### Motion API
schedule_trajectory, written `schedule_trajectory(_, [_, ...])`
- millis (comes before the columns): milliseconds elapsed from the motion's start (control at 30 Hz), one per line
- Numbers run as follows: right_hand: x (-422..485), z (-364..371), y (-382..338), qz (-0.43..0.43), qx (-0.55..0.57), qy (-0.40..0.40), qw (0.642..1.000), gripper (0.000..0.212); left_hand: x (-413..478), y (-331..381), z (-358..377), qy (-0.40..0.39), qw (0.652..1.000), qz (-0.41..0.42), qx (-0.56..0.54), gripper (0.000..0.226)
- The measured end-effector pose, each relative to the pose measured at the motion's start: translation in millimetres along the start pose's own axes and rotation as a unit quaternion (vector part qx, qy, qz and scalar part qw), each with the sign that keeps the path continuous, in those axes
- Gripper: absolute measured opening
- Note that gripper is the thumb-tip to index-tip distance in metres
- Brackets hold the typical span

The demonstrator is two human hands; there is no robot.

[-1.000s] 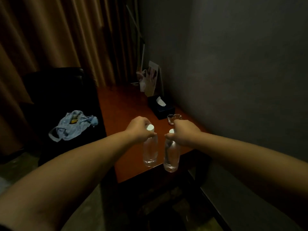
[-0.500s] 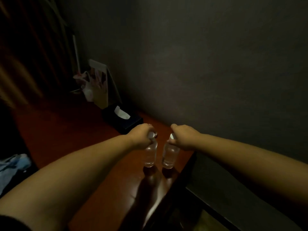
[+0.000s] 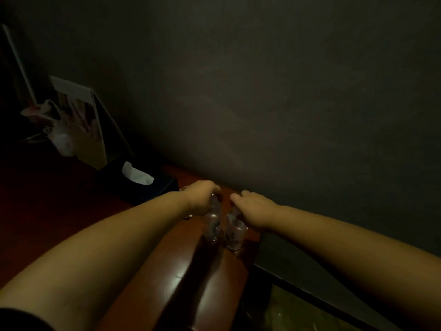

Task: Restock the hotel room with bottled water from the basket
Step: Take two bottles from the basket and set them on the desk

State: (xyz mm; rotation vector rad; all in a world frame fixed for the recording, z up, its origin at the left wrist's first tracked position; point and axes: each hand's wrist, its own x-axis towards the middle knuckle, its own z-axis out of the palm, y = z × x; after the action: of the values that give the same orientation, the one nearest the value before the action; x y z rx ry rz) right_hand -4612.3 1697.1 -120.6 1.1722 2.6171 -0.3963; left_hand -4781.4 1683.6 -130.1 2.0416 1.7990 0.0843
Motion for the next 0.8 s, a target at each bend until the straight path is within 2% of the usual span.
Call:
schedule_trajectory(133, [1.8, -2.7, 2.9, -0.014, 0.028, -0.008, 0.999, 0.028, 6.9, 5.8, 3.6, -0.004, 1.0, -0.002, 0.005, 0.032])
schedule_trajectory(333, [2.0, -2.9, 6.8, -0.049, 0.046, 0.006, 0.998, 0.031, 4.0, 3.9, 4.1, 0.069, 0.996, -0.041, -0.049, 0.043])
schedule_trajectory(433, [3.3, -1.1, 9.1, -0.046, 0.04, 0.016, 0.998, 0.034, 4.7, -0.7, 4.6, 0.1, 0.992, -0.076, -0.032, 0.044])
schedule_trajectory(600, [10.6, -3.2, 14.8, -0.04, 0.043, 0.065, 0.996, 0.029, 11.9, -0.3, -1.2, 0.11, 0.992, -0.06, -0.016, 0.036])
schedule_trajectory(800, [31.7, -15.9, 27.2, -0.006, 0.063, 0.085, 0.994, 0.026, 35.3, -2.2, -16.3, 0.086, 0.995, -0.052, -0.017, 0.038])
